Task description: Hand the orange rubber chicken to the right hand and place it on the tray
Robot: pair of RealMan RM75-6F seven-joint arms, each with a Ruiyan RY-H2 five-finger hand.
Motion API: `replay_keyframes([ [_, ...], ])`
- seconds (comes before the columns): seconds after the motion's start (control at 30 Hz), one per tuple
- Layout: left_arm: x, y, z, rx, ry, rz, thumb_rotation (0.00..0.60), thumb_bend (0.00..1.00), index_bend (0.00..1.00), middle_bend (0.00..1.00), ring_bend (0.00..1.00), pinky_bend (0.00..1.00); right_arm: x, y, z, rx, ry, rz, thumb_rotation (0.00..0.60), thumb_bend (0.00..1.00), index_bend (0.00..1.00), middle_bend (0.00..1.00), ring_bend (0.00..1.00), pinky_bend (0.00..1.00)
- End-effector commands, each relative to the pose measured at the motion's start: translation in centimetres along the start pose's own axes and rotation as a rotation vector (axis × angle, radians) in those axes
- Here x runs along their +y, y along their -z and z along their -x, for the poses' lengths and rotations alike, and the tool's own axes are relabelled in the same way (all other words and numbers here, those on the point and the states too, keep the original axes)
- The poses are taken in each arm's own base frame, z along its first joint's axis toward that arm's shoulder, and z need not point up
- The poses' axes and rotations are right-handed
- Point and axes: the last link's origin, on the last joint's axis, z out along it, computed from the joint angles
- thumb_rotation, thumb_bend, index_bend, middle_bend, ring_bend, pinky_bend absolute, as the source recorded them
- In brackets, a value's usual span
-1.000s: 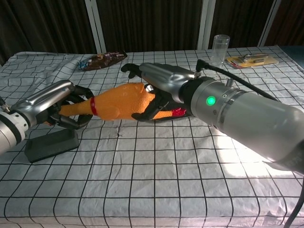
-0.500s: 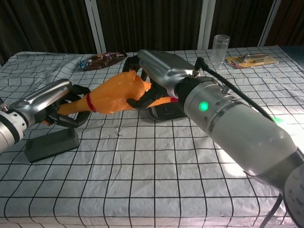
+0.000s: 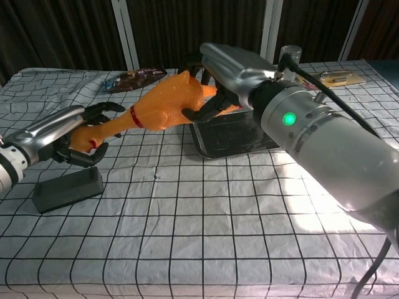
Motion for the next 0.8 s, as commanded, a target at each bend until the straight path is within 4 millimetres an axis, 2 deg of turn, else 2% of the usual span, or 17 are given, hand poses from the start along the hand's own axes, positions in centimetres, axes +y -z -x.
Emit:
replay_keyframes([
  [0.03, -1.0, 0.0, -1.6, 0.041, 0.031, 0.041, 0.600, 0.43, 0.00, 0.00, 0.00, 0.03, 1.3, 0.3, -1.1, 0.023, -0.009, 0.013, 0.600, 0.54, 1.00, 0.90, 0.72, 0.23],
  [0.23, -3.4, 0.5, -4.0, 0.091, 0.043, 0.037, 0.600, 0.41, 0.00, 0.00, 0.00, 0.00, 5.1, 1.0, -2.9, 0.063, -0.020, 0.057, 0.600, 0.54, 1.00, 0.90, 0.72, 0.26],
  [0.47, -6.7, 1.6, -5.8, 0.122, 0.002, -0.041, 0.600, 0.41, 0.00, 0.00, 0.00, 0.00, 12.2, 1.7, -4.4, 0.126, -0.047, 0.173, 0.600, 0.54, 1.00, 0.90, 0.72, 0.31],
  [0.63, -8.3, 2.0, -5.8, 0.111, -0.010, -0.087, 0.600, 0.40, 0.00, 0.00, 0.00, 0.00, 16.9, 1.2, -2.8, 0.137, -0.149, 0.262, 0.600, 0.54, 1.00, 0.90, 0.72, 0.31],
  [0.8, -9.4, 2.0, -5.3, 0.072, -0.019, -0.136, 0.600, 0.41, 0.00, 0.00, 0.00, 0.00, 18.5, -0.2, -0.1, 0.172, -0.224, 0.287, 0.600, 0.54, 1.00, 0.90, 0.72, 0.31],
])
